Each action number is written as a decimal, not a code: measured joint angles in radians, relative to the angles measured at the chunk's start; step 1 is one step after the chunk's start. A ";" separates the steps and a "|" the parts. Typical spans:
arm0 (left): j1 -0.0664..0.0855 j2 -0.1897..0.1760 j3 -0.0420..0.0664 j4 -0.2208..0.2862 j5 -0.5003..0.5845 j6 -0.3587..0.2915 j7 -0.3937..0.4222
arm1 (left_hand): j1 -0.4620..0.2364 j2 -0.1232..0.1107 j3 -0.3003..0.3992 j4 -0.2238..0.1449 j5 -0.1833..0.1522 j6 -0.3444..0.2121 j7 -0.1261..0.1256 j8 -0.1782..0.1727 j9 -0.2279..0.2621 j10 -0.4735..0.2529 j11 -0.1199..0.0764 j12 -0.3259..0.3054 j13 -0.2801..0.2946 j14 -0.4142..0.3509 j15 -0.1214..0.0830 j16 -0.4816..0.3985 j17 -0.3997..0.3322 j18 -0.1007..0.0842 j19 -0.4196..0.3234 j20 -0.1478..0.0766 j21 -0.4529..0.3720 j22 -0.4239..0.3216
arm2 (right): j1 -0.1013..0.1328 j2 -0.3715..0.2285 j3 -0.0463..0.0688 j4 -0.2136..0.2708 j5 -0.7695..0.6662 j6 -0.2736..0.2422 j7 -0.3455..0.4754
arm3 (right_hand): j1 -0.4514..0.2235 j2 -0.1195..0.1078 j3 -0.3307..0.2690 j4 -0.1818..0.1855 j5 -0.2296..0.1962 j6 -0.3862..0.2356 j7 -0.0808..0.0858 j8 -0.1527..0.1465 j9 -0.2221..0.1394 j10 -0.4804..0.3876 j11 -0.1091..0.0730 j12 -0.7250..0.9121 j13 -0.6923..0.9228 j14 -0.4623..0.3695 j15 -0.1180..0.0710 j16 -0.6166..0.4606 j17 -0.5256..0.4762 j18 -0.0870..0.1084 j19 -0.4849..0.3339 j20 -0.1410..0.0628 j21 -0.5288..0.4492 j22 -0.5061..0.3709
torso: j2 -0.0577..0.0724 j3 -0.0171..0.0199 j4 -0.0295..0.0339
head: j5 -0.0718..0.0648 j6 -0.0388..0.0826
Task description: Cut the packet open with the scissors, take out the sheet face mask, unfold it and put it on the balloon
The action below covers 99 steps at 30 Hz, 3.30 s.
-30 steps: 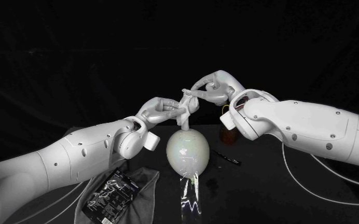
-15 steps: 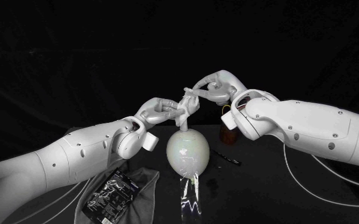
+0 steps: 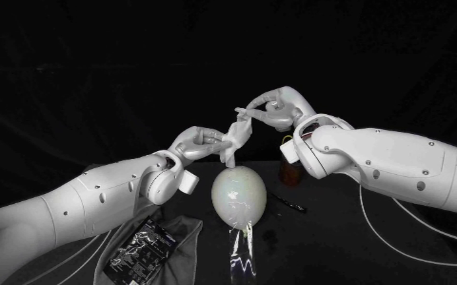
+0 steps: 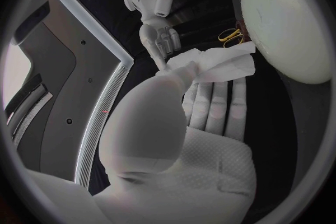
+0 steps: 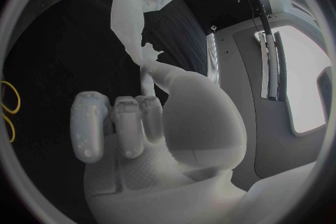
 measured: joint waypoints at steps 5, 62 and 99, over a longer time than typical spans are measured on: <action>0.000 0.001 0.000 0.008 -0.002 -0.005 -0.005 | -0.040 -0.080 0.006 0.003 0.002 -0.119 0.032 -0.082 -0.016 -0.102 0.043 -0.034 -0.001 -0.057 0.028 -0.028 0.000 0.000 -0.045 0.013 -0.034 -0.012 | 0.004 0.009 0.001 0.001 0.013 -0.028 0.016 | 0.000 0.000 0.000 0.000 0.000 -0.002 -0.002 0.000 0.000 0.002 -0.002 0.004 0.000 0.000 0.000 0.002 0.000 0.000 0.000 0.000 0.000 0.000 | 0.000 -0.0001 -0.0002 | 0.000 0.003; 0.025 0.051 0.043 0.023 0.082 0.027 0.051 | 0.178 0.018 -0.507 0.214 0.002 -0.326 0.002 -0.127 -0.052 -0.413 0.101 -0.001 0.004 -0.453 0.112 -0.122 -0.075 -0.090 -0.431 0.014 -0.107 -0.027 | 0.017 0.028 0.003 0.055 0.115 -0.017 0.066 | 0.002 0.001 0.000 -0.005 0.002 -0.002 -0.001 0.006 0.008 0.000 0.000 0.007 -0.001 0.002 -0.002 0.001 0.000 0.000 0.000 -0.003 -0.002 -0.001 | 0.000 0.0004 -0.0011 | 0.011 0.028; 0.027 0.033 0.043 0.028 0.173 0.067 0.017 | 0.254 -0.009 -0.230 0.239 0.002 -0.153 0.037 -0.144 -0.083 -0.202 0.059 -0.031 -0.001 -0.009 0.021 -0.003 0.001 0.001 0.011 -0.004 -0.004 -0.004 | 0.016 0.041 0.002 0.017 0.117 -0.014 0.065 | 0.001 0.001 0.003 -0.008 0.002 -0.003 -0.003 0.006 0.015 -0.001 0.000 0.004 0.000 0.002 -0.002 -0.001 0.000 0.000 -0.002 -0.002 -0.002 -0.001 | 0.000 0.0002 0.0000 | 0.008 0.031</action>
